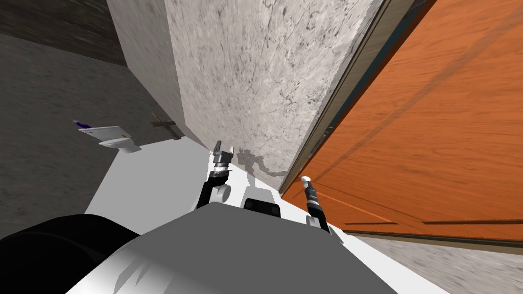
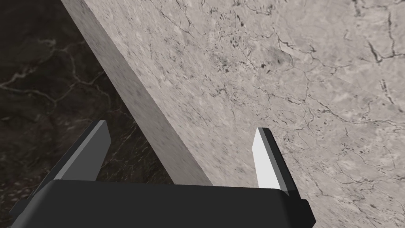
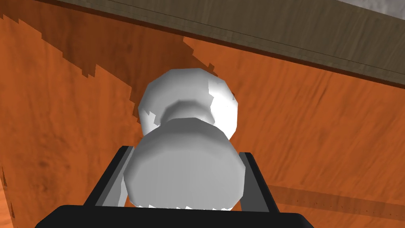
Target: Pull the door open
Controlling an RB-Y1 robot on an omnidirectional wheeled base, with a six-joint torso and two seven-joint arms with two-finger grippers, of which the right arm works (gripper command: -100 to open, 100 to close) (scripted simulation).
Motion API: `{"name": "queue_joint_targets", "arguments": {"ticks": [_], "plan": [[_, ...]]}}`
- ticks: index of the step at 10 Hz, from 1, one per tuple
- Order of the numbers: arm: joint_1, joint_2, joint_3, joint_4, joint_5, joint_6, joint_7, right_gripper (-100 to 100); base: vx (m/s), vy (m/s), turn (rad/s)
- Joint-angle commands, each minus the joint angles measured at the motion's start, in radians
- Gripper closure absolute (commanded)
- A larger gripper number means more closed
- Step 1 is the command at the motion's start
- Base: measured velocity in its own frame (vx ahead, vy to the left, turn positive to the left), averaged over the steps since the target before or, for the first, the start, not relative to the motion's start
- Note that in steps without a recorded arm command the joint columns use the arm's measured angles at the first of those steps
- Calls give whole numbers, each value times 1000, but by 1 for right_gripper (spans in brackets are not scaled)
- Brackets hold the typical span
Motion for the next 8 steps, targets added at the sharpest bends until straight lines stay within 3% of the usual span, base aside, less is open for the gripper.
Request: {"name": "queue_joint_targets", "arguments": {"ticks": [1,8], "plan": [[-4,3,4,3,-4,-3,-29,100,-37,-13,36],[-20,4,9,16,-38,1,-196,100,-47,-14,54]]}}
